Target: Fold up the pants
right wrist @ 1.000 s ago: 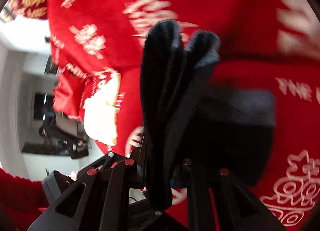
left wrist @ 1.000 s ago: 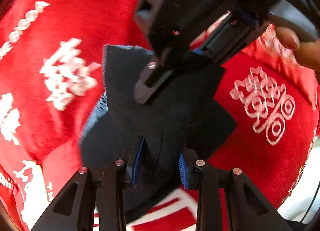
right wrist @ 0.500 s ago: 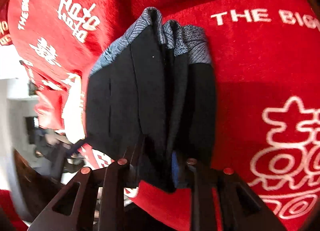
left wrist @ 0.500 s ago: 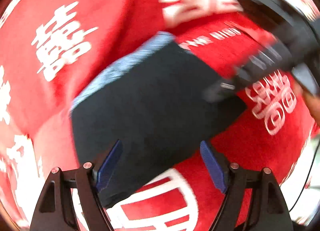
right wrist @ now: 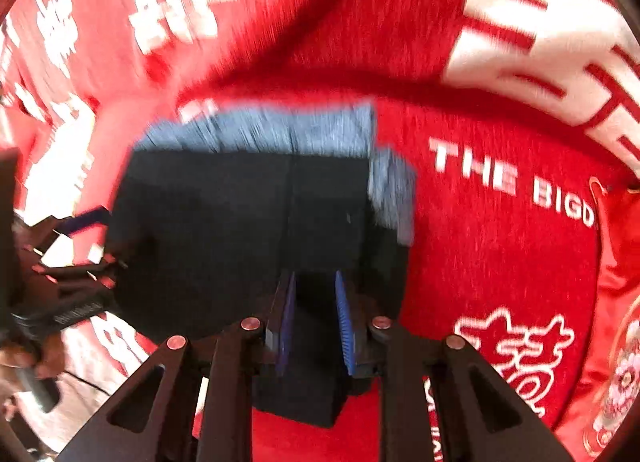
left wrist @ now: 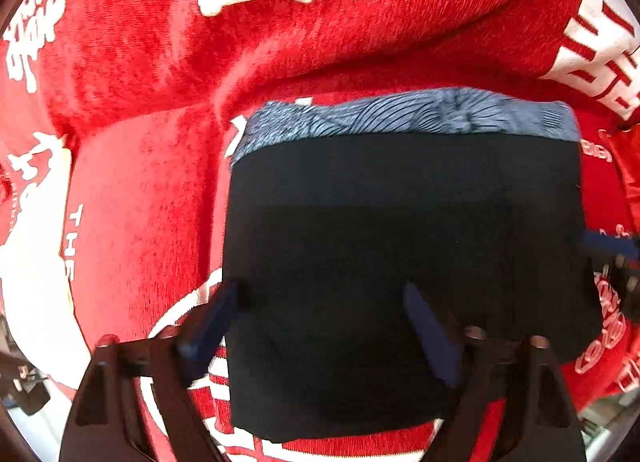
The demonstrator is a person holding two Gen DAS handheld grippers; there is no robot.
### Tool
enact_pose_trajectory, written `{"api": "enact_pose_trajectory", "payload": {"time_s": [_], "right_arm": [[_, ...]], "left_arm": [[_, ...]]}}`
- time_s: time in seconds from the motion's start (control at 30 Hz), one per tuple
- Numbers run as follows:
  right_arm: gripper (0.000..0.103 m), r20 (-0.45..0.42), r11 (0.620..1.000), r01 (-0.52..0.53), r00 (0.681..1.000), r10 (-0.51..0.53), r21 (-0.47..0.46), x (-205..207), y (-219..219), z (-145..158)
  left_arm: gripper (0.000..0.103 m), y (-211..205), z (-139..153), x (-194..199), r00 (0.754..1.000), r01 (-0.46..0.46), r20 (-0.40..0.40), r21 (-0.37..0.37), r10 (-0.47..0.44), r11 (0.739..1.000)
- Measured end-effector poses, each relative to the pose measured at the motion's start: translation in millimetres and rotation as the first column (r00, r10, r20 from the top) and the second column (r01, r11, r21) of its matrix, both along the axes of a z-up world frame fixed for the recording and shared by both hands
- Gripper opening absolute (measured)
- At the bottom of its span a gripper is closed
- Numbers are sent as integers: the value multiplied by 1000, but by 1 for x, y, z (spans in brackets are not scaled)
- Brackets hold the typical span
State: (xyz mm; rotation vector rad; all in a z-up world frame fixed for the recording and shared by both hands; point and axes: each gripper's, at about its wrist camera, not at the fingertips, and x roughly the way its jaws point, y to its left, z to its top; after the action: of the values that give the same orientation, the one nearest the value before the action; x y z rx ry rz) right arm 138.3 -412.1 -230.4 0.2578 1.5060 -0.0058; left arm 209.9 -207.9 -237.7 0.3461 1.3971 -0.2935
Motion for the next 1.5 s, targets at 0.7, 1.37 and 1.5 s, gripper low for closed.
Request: {"api": "enact_pose_trajectory", "payload": {"time_s": [0.7,1.37,1.5], "right_arm": [[80,-45,997,50,998,-53,-54,-50,-18,22],[100,4,991,100,995,-100,-90,-60,-25,40],[103,24,989,120,993,-118,-82,-61,-26,47]], "left_arm": [[99,-3,36,-32,995,-76,-57,34,77,997],[102,-25,46,-56,996,-58,-61,90,64,994],[102,-24,49,-59,997,-63,-49,91,67,994]]}}
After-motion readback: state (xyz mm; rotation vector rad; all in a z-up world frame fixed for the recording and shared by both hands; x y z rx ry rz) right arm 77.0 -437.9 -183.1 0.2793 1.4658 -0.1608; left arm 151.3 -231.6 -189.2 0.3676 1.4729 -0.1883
